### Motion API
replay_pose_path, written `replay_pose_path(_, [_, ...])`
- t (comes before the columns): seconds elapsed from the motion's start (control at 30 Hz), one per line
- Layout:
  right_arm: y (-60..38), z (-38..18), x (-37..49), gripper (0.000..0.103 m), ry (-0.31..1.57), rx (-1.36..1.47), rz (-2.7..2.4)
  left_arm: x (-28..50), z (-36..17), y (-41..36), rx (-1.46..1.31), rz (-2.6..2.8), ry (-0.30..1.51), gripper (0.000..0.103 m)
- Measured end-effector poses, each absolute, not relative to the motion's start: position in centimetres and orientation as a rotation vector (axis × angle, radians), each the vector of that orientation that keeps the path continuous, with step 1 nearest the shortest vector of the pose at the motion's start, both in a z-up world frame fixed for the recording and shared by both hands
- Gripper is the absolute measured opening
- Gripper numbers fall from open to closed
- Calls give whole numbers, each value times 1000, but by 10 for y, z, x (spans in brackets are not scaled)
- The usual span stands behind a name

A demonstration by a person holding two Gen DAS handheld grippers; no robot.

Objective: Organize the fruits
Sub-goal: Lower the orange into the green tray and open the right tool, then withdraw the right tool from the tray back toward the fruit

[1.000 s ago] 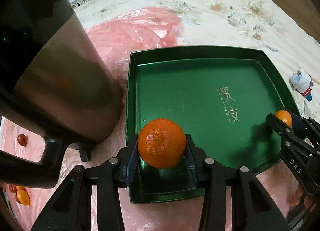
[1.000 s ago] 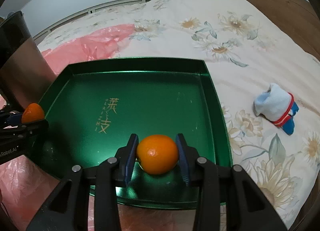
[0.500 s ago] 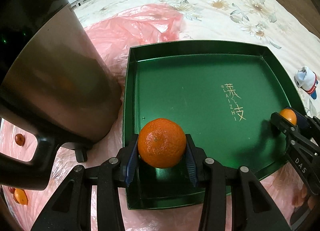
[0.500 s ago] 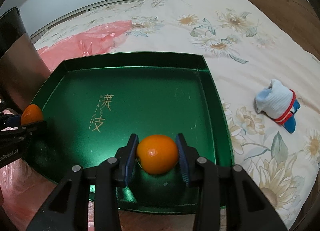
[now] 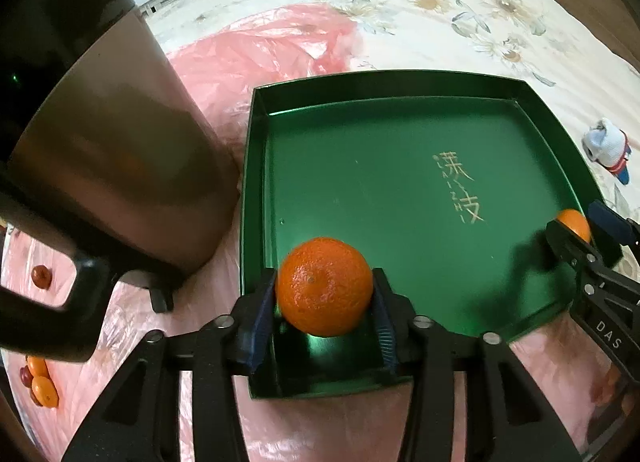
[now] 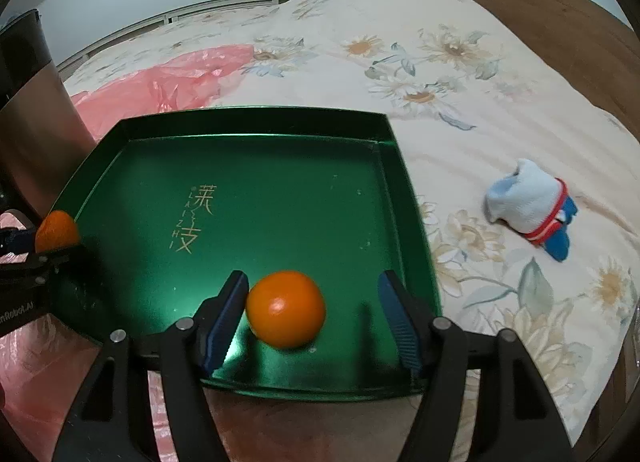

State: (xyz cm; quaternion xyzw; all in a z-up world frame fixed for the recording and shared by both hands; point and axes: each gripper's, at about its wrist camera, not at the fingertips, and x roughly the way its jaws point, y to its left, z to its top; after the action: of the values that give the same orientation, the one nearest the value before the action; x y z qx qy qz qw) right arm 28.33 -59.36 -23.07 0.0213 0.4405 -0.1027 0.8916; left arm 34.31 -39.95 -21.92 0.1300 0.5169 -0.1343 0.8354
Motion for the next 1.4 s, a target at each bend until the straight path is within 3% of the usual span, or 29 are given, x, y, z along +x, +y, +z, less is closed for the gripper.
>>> replay_pose_path(0.23, [-586,-208,260,103,884,54,-226,321,-178,-394,241,-326,1017,74])
replay_pose_path(0.73, [-522,-156,194,103,812,77,-173,241,-126,-314,165,-328,978,74])
replay_pose_path(1.4, [-373,-109,142,103,750,20,13,158,-94,-145,80,-221,915,75])
